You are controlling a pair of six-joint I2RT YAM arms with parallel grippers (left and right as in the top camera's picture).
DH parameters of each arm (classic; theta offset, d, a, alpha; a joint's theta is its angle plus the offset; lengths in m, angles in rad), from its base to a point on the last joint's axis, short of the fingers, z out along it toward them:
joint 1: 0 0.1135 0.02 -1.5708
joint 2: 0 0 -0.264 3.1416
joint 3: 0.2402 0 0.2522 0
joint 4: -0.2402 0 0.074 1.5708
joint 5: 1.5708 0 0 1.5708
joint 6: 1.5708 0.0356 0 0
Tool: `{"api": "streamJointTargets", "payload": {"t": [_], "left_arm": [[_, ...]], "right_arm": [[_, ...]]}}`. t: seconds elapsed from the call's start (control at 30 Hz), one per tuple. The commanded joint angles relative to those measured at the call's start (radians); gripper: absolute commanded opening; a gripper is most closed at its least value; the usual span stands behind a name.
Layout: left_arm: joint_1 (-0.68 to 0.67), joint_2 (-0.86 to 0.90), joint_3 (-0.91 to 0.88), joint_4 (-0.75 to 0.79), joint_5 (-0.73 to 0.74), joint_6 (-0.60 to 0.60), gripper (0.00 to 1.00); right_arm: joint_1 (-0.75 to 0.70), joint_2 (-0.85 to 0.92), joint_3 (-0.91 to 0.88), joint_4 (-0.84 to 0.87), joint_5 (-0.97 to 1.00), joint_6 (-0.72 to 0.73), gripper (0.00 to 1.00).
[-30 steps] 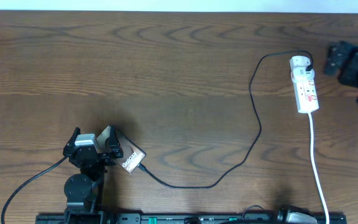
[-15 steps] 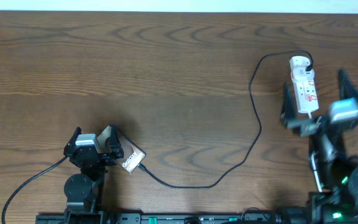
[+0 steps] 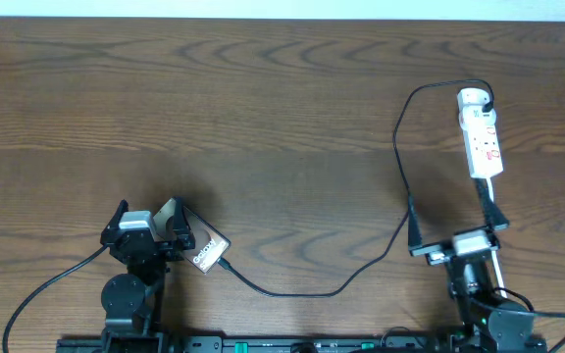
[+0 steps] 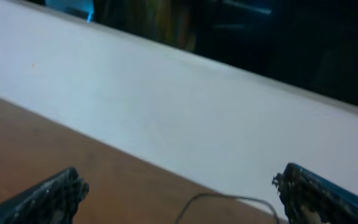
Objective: Plug charger to phone and switch on socket
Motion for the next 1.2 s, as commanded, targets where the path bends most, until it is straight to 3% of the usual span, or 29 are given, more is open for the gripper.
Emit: {"api": "streamJointTargets", "payload": {"t": [0.0, 0.17, 0.47, 0.63, 0.77, 0.97, 1.17], "left_arm": [[0.005, -0.006, -0.024, -0.030, -0.005, 0.017, 0.92], [0.005, -0.006, -0.024, -0.030, -0.005, 0.017, 0.92], [0.005, -0.006, -0.024, -0.030, -0.005, 0.017, 0.92], [0.005, -0.006, -0.024, -0.030, -0.005, 0.017, 0.92], [0.005, -0.006, -0.024, -0.030, -0.005, 0.017, 0.92], [0.005, -0.006, -0.024, -0.030, -0.005, 0.017, 0.92], [0.005, -0.006, -0.024, -0.030, -0.005, 0.017, 0.92]], "right_arm": [[0.007, -0.048, -0.001, -0.039, -0.011, -0.017, 0.99], [0.007, -0.050, -0.001, -0.108, -0.008, -0.016, 0.99], [0.007, -0.050, -0.001, -0.392, 0.032, -0.012, 0.99], [0.007, -0.050, -0.001, -0.400, 0.114, 0.022, 0.99], [0.007, -0.050, -0.001, -0.411, 0.234, 0.132, 0.99], [0.007, -0.050, -0.001, -0.417, 0.261, 0.141, 0.99], [0.007, -0.050, -0.001, -0.415, 0.314, 0.263, 0.99]]}}
